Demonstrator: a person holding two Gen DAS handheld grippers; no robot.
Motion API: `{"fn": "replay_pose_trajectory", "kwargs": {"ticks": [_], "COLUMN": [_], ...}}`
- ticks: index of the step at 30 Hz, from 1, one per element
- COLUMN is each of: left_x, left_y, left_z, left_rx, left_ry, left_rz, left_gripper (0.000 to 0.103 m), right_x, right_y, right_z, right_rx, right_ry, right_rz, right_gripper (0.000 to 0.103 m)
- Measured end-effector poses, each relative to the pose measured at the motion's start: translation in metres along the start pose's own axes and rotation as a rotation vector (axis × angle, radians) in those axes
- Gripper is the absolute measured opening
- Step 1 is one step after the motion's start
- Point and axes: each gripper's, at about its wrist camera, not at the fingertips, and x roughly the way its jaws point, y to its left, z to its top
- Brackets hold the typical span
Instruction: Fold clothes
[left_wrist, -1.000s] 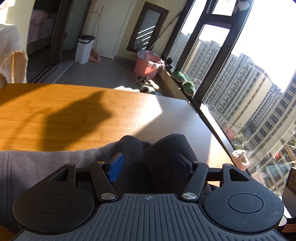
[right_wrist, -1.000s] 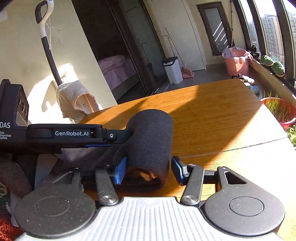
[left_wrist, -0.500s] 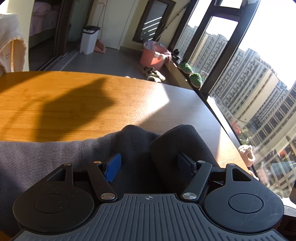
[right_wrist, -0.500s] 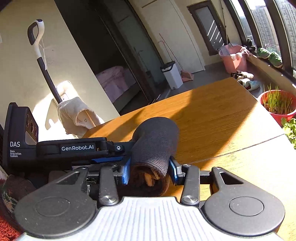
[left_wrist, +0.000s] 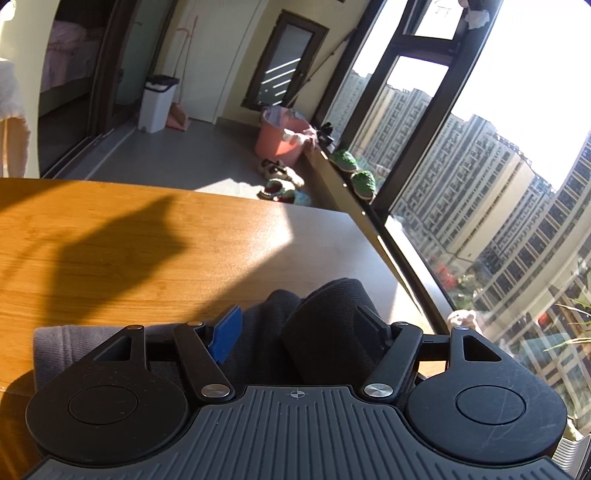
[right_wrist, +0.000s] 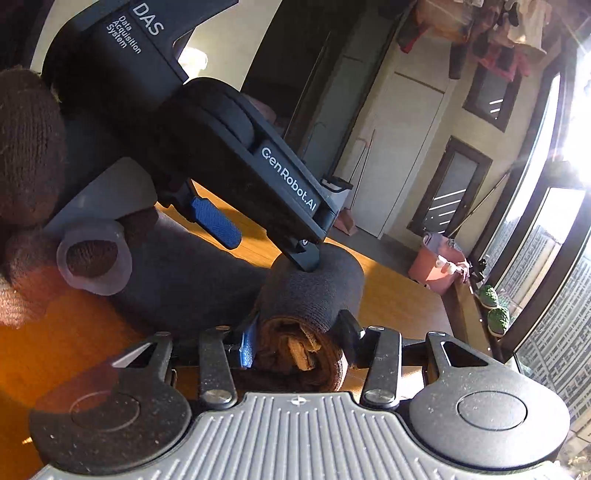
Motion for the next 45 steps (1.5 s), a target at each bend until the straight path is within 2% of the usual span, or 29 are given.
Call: {"fn": "replay_pose_trajectory", "kwargs": {"ticks": [1,3,5,7,10,13,15,17,19,24,31,33,35,36,37,41,45], "left_x": [0.005,0.012,0.016,0.016,0.014,0.014,0.015,0.015,0.016,0.018,0.014,0.014,0.014,0.013,0.013,0.013,0.012], "left_y": [0.000,0.001,0.001,-0.001,-0.002,0.002,0.003,0.003,0.005,0.013,0.019,0.020,0.020,0.020,0.020,0.022,0.022], "left_z": [-0.002,-0.006,-0.007,-0.008,-0.009,-0.009,-0.010,-0.010,-0.011,-0.017,-0.023,-0.023,-0.023,-0.023,-0.023,-0.024,-0.024], "left_rx": [0.013,0.025,0.037,0.062,0.097,0.089,0.086,0.087,0.093,0.084,0.081,0.082,0.083,0.084,0.084,0.088,0.092], "left_ry": [0.005,0.011,0.012,0.006,-0.002,-0.002,-0.001,-0.001,0.003,0.009,0.005,0.006,0.005,0.004,0.003,0.003,0.002], "left_rz": [0.018,0.043,0.062,0.079,0.096,0.093,0.092,0.093,0.103,0.117,0.133,0.133,0.134,0.135,0.134,0.144,0.140], "left_gripper": [0.074,0.082,0.083,0.083,0.083,0.083,0.084,0.084,0.084,0.088,0.089,0.089,0.089,0.089,0.089,0.089,0.090], "right_x": [-0.001,-0.006,-0.014,-0.020,-0.015,0.001,0.015,0.021,0.021,0.016,0.011,0.023,0.045,0.056,0.060,0.063,0.040], "right_y": [-0.007,-0.023,-0.051,-0.076,-0.100,-0.107,-0.104,-0.098,-0.094,-0.089,-0.103,-0.105,-0.104,-0.103,-0.105,-0.110,-0.108], "right_z": [0.001,0.002,0.001,-0.004,-0.010,-0.019,-0.028,-0.033,-0.034,-0.033,-0.012,-0.003,-0.004,-0.006,-0.010,-0.023,-0.024], "right_rx": [0.043,0.145,0.287,0.402,0.521,0.572,0.588,0.586,0.566,0.538,0.593,0.581,0.580,0.583,0.613,0.695,0.678], "right_ry": [-0.004,-0.007,-0.016,-0.028,-0.012,0.041,0.079,0.095,0.099,0.098,0.029,0.032,0.095,0.133,0.140,0.146,0.089], "right_rz": [0.034,0.110,0.236,0.285,0.247,0.180,0.188,0.181,0.167,0.156,0.167,0.142,0.133,0.130,0.137,0.153,0.149], "right_gripper": [0.049,0.053,0.061,0.062,0.062,0.062,0.062,0.072,0.076,0.078,0.079,0.083,0.086,0.091,0.103,0.103,0.103]}}
